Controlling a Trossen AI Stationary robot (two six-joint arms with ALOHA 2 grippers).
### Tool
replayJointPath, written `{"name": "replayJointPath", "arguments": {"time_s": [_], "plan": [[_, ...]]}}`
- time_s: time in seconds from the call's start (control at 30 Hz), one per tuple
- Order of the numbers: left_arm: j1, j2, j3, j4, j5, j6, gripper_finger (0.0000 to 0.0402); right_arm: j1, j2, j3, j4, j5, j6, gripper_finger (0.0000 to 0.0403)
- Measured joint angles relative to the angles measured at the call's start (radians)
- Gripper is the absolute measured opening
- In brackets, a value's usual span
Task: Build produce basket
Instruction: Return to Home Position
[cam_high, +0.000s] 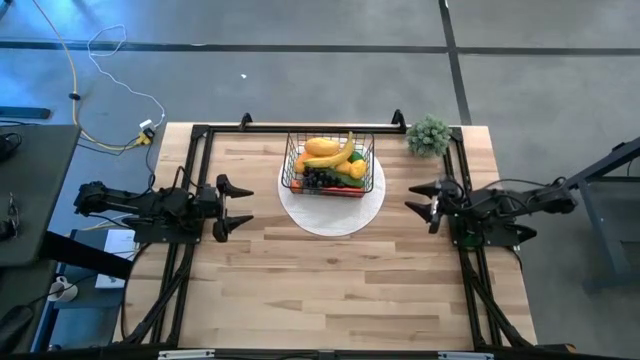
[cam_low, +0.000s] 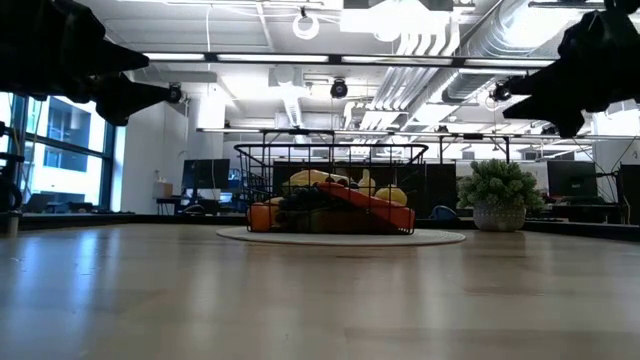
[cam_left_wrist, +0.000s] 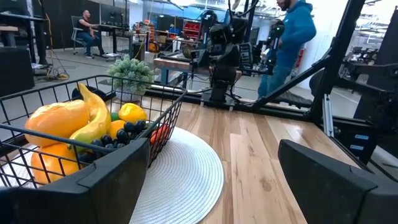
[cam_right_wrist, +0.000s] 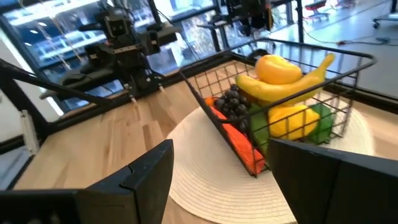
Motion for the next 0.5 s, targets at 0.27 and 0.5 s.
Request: {"name": "replayJointPath", "arguments": {"time_s": [0.27,0.5], "plan": [[0.000,0.000,0.000,0.000,0.000,0.000,0.0345,0.000,-0.025,-0.068,0.098,-0.017,-0.015,0.0239],[0.000,0.000,0.001,0.000,0.000,0.000,0.0345,0.000,-0.025,-0.068,0.095,-0.015,-0.012,0.0239]]}}
